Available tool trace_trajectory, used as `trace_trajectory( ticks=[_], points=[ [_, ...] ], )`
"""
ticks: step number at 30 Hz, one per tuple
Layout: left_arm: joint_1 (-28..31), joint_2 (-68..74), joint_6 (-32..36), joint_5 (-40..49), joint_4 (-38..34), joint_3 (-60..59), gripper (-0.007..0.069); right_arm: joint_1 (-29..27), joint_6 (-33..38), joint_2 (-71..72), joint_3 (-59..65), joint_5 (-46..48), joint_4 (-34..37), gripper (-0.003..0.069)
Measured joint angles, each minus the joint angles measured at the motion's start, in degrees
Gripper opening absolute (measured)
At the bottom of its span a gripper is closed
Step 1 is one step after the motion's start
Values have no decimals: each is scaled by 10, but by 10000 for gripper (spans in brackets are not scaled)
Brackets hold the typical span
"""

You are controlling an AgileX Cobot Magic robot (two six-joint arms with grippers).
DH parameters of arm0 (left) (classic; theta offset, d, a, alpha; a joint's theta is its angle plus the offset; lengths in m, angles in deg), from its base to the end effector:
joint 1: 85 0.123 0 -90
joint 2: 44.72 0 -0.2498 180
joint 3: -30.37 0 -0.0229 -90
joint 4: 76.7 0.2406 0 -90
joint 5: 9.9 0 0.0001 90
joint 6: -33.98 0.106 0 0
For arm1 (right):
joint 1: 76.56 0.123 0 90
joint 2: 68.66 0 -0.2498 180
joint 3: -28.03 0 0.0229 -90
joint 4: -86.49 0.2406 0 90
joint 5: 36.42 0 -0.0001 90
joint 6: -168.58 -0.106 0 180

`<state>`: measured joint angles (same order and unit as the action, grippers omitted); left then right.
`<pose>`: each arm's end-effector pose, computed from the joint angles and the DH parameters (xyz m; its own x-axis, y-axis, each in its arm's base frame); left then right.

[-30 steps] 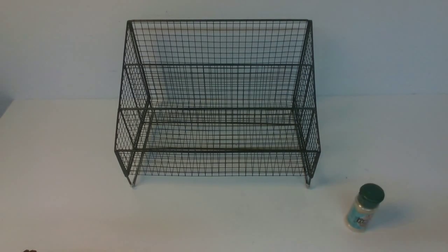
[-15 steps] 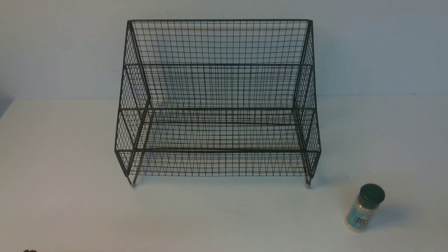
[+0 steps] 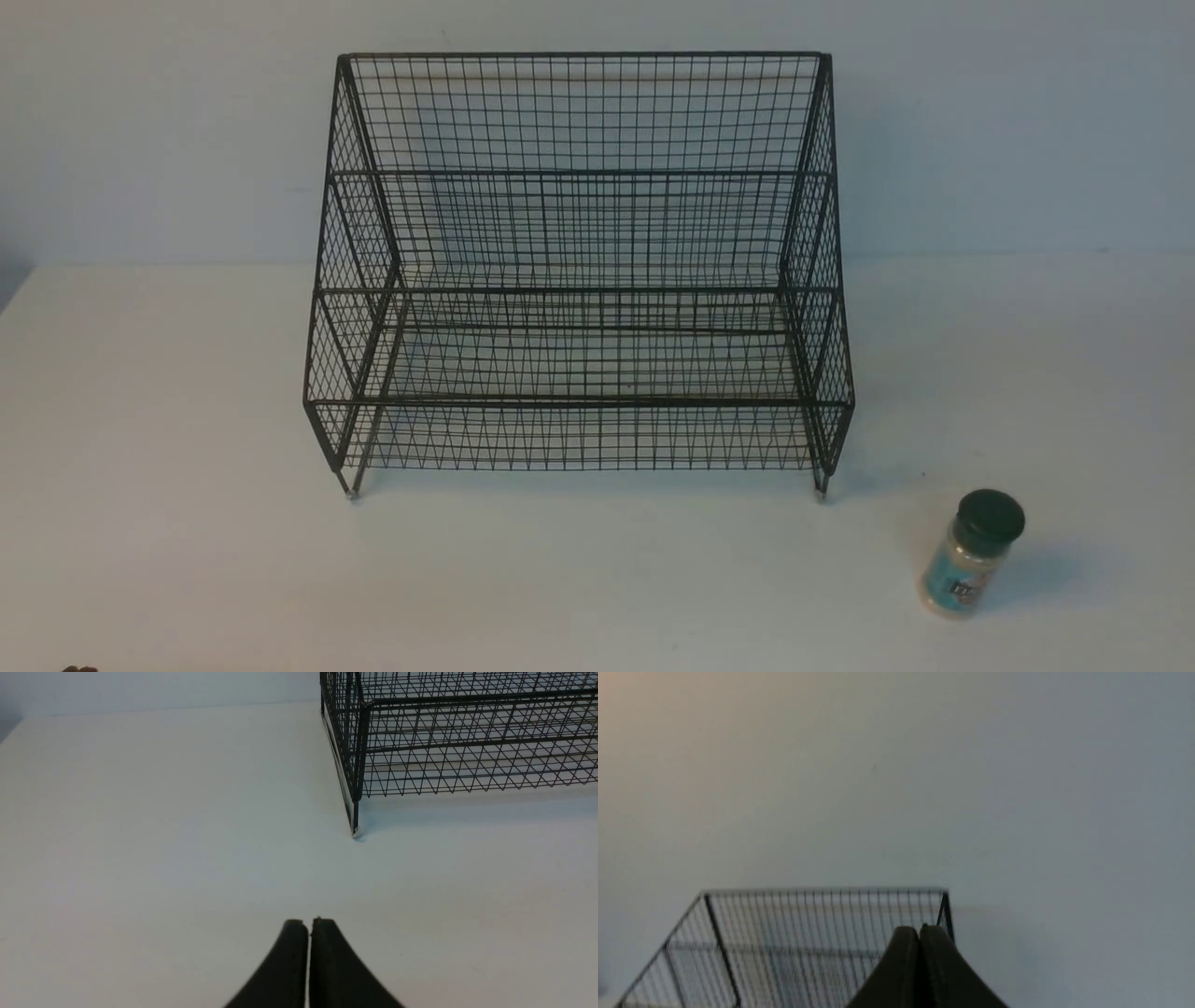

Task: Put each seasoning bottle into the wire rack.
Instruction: Use the right arm to grab the condiment bottle closest to it

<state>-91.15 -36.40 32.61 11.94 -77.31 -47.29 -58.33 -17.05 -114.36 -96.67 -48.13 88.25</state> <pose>0.0915 -0.0103 0.1663 -0.3078 -0.0008 -0.9514 0.1005 0.9944 -0.0334 0.1636 0.0532 0.2796 -0.0277 0.1256 -0.9917 -0.3059 0.9434 0.1281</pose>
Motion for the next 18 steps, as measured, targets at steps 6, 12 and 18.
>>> trace_trajectory(
  ticks=[6, 12, 18],
  points=[
    [0, 0, 0, 0, 0, 0, -5, 51, 18, -112, 117, -211, 46, 16],
    [0, 0, 0, 0, 0, 0, -5, 51, 56, -201, 144, -319, 46, 176],
    [0, 0, 0, 0, 0, 0, -5, 51, 92, -296, 144, -375, 34, 417]
  ],
)
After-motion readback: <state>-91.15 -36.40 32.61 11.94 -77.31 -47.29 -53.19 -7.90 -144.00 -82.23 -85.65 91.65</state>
